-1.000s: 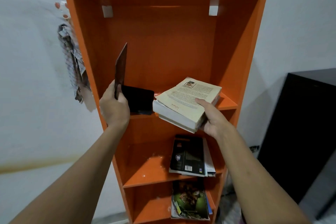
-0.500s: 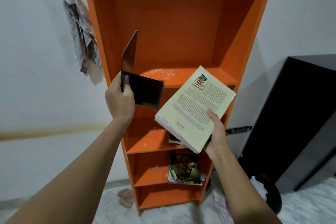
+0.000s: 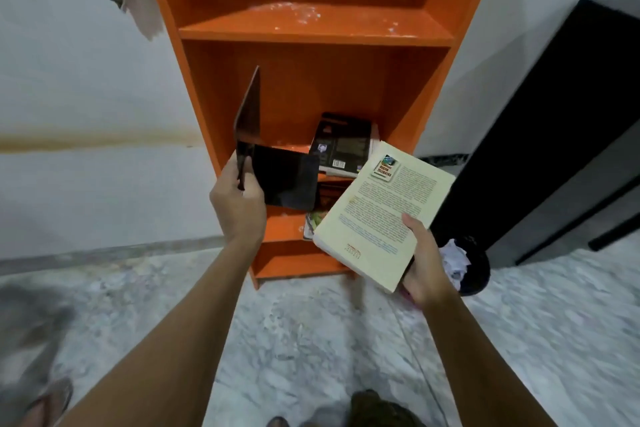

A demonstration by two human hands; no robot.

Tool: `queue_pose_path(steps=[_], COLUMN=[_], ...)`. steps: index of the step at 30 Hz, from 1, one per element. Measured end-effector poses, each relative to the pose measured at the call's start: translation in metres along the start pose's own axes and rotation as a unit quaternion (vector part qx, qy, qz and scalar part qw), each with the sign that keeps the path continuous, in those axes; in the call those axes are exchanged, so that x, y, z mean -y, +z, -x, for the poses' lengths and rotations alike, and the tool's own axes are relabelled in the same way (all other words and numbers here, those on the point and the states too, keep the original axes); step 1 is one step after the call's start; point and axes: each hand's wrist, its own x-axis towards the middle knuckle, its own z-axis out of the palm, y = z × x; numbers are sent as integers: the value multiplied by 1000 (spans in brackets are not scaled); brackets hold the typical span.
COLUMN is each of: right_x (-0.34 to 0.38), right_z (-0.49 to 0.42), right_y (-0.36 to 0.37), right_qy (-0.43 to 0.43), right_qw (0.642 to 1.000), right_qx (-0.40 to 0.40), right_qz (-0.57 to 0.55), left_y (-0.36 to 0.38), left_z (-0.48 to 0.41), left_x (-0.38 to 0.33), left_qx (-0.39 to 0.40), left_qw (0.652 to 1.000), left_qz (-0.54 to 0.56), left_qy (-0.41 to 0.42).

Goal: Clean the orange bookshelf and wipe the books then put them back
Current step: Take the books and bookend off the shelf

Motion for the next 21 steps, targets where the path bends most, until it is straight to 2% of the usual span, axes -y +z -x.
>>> queue_pose_path(steps=[4,10,13,17,21], right_x=[-25,-98,-158,-258,-368], right_z=[-20,-81,-117,-165,-217], right_y=[-40,-106,-152,-225,-294], right_qy=[66,118,111,105,135], right_qw=[998,992,989,987,970], right_qx=[-17,10,37,28,-22], right_qz=[3,47,88,117,202], left_y=[12,41,56,72,88], left_z=[40,106,148,203,252], left_x=[38,149,234,349,470], left_qx=[19,39,43,63,82], left_qw=[998,989,982,976,970], left_qz=[-37,-87,-123,-136,-153], left_qy=[-45,-113,-138,-156,-173])
